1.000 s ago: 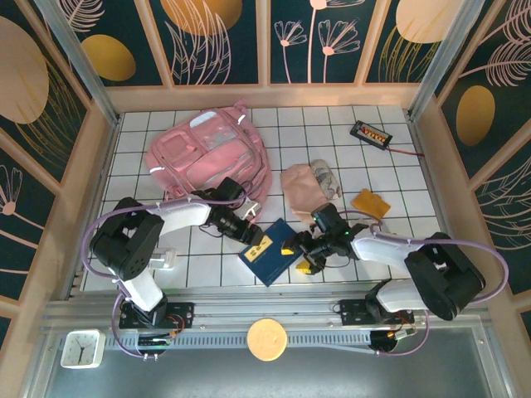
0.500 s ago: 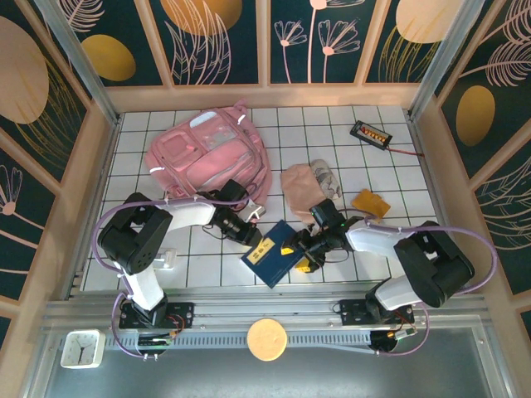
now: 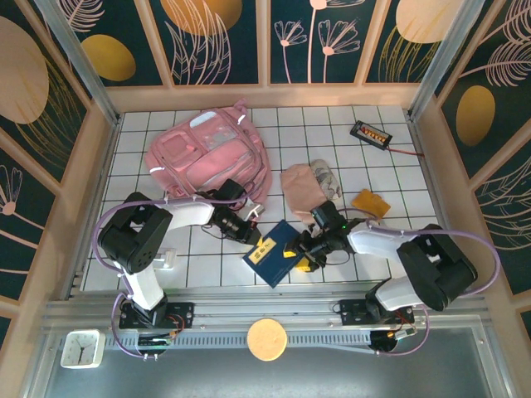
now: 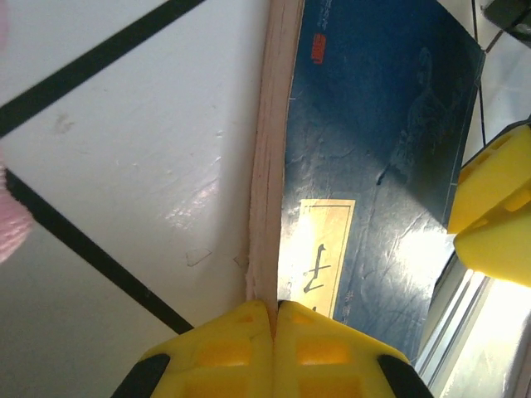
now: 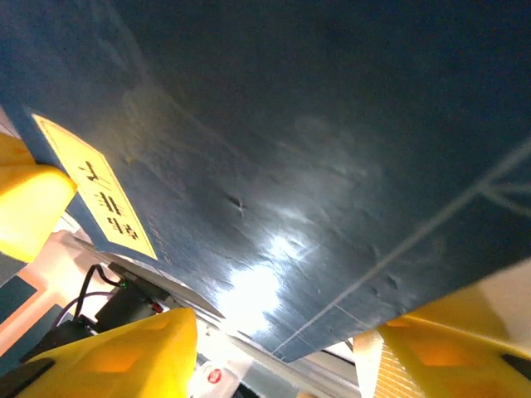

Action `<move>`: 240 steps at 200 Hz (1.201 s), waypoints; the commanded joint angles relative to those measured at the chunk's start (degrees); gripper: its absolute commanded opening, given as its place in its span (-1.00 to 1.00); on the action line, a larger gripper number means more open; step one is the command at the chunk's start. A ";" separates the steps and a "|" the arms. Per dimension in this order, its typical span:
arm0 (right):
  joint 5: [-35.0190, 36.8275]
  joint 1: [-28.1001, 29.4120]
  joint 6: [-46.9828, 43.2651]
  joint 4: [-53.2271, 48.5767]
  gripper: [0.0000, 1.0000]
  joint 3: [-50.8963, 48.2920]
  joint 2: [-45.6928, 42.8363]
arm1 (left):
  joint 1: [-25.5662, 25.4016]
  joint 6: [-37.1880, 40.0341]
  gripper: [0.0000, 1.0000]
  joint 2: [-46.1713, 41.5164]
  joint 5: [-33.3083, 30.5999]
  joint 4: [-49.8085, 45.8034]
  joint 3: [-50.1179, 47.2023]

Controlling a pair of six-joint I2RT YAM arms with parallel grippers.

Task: Pack the student bag

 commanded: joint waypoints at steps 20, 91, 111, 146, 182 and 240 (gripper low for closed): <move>11.05 -0.50 -4.62 23.02 -0.07 1.27 -7.13 | -1.50 -4.99 -1.00 -0.87 8.46 5.82 -2.73; 11.51 -0.91 -6.13 16.64 -0.19 2.01 -9.52 | -1.39 -9.10 -1.00 -1.68 8.85 10.96 -5.19; 12.38 -1.02 -8.03 12.66 -0.39 3.09 -9.15 | -1.43 -9.24 -1.00 -1.99 8.39 11.00 -5.24; 13.49 -1.66 -13.09 5.68 -0.99 5.86 -8.31 | -1.18 -9.40 -1.00 -3.11 7.20 10.06 -5.15; 13.92 -4.69 -14.91 1.93 -1.00 6.37 -15.13 | -1.07 -5.79 0.47 -13.27 -2.19 3.53 -3.87; 11.28 -14.74 -16.84 -2.08 -1.00 7.46 -22.20 | -1.06 2.73 0.98 -28.35 -37.63 -4.01 7.95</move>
